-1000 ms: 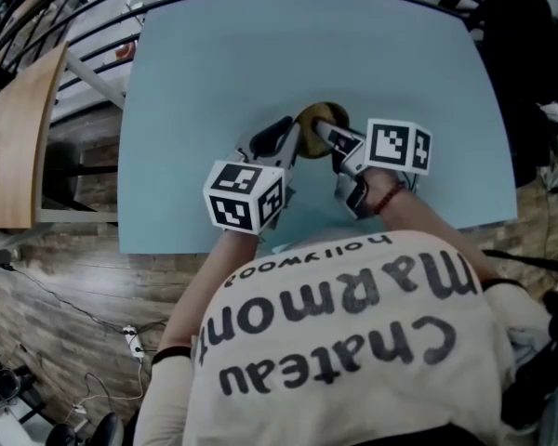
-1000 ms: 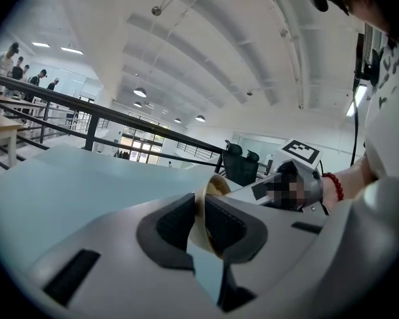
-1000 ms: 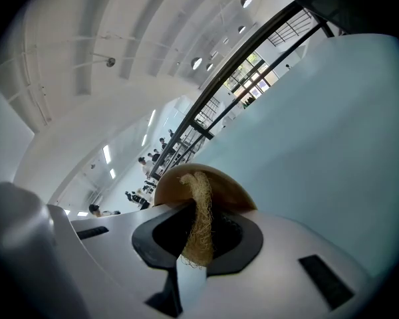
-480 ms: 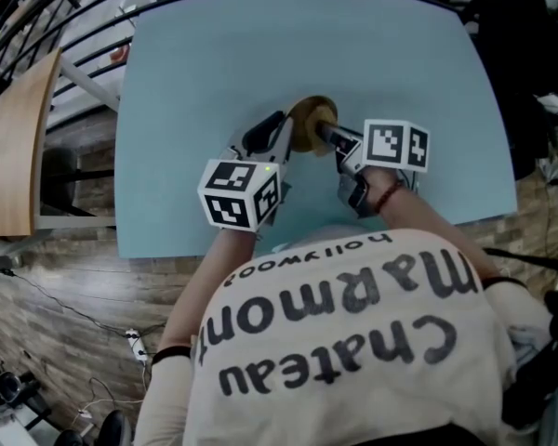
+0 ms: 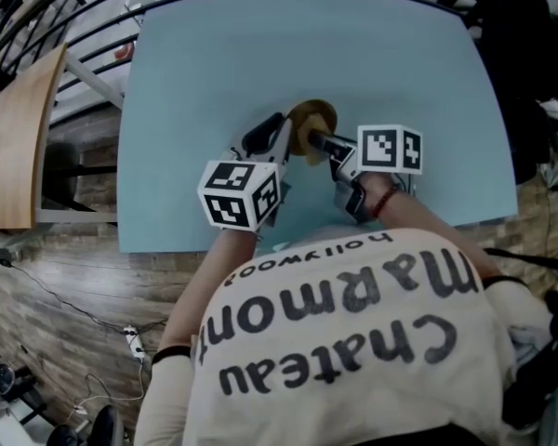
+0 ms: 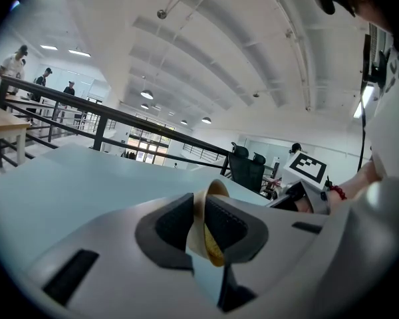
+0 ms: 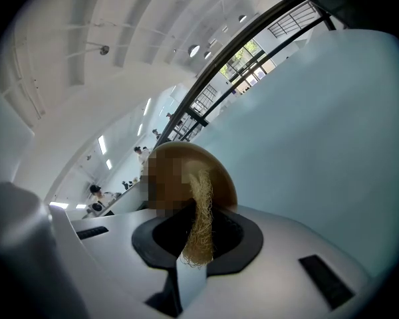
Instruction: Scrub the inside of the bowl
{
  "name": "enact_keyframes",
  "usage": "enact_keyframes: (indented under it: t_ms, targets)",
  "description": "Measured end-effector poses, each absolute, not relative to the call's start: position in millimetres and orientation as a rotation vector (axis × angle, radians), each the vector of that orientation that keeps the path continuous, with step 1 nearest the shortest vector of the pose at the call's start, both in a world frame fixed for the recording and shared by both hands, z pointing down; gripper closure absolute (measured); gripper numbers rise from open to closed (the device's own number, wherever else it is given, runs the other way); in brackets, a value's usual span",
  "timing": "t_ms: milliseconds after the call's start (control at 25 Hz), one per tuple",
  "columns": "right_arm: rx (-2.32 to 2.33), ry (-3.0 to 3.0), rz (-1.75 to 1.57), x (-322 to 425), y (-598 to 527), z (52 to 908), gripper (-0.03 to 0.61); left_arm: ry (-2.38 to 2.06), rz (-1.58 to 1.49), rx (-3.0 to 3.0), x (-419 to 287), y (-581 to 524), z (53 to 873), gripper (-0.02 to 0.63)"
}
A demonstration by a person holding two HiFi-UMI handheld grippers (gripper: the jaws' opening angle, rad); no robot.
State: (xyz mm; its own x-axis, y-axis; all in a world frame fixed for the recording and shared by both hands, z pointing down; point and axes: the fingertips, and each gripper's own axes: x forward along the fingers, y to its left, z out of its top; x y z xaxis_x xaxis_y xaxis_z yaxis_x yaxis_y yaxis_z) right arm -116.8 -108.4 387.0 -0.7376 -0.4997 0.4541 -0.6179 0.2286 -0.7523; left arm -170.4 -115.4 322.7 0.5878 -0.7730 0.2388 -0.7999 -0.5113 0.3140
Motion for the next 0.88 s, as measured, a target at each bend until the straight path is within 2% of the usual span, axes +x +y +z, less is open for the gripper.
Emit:
enact_keyframes:
  t_ms: [560,880]
  targets:
    - [0.938,-2.495,1.527,-129,-96,354,0.517,-1.244,0.12,2.477,-156,-101,313,0.572]
    - [0.902,-2.522,1.654,-124,-97,343,0.517,-1.28,0.175,2.479,-152,-89,310,0.575]
